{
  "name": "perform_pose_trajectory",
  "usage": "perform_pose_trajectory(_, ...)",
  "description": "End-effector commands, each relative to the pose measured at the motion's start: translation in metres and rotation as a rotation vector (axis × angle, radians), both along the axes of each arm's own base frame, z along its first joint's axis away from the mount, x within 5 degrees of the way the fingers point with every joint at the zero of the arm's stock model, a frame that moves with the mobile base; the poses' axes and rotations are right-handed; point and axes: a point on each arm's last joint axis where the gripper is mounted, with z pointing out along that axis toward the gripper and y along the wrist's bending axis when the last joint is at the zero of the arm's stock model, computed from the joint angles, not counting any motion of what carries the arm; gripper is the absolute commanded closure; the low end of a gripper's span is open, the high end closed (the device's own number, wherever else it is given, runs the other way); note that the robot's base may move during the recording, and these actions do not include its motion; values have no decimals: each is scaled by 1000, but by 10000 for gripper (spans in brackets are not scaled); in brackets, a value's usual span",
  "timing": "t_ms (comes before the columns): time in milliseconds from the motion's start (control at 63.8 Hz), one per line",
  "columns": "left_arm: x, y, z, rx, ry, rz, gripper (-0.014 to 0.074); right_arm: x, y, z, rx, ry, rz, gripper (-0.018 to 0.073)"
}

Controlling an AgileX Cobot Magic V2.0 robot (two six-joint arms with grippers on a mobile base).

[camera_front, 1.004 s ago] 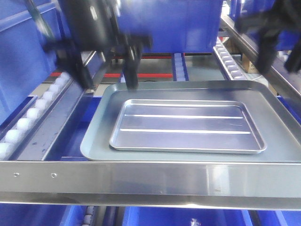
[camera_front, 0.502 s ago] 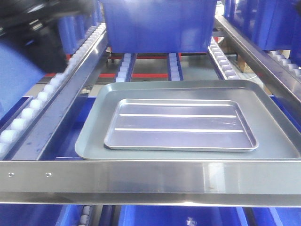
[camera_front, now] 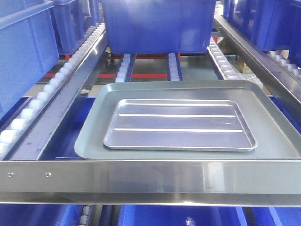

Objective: Grab silver tray and stack on right shelf

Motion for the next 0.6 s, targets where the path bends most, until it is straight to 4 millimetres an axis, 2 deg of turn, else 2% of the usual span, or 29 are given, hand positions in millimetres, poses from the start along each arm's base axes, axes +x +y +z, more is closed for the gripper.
perform_pose_trajectory(0, -16, 11, 20, -68, -134, -14, 690, -13, -4, 23, 12, -188, 17, 502)
perform_pose_trajectory(157, -44, 38, 30, -94, -233, 18, 690, -41, -12, 36, -12, -354, 41, 502)
perform_pose_trajectory(267, -57, 49, 35, -141, -299, 25, 690, -54, -16, 40, -24, -416, 46, 502)
perform_pose_trajectory(580, -65, 53, 37, -184, -325, 23, 690, -57, -17, 40, -21, -425, 44, 502)
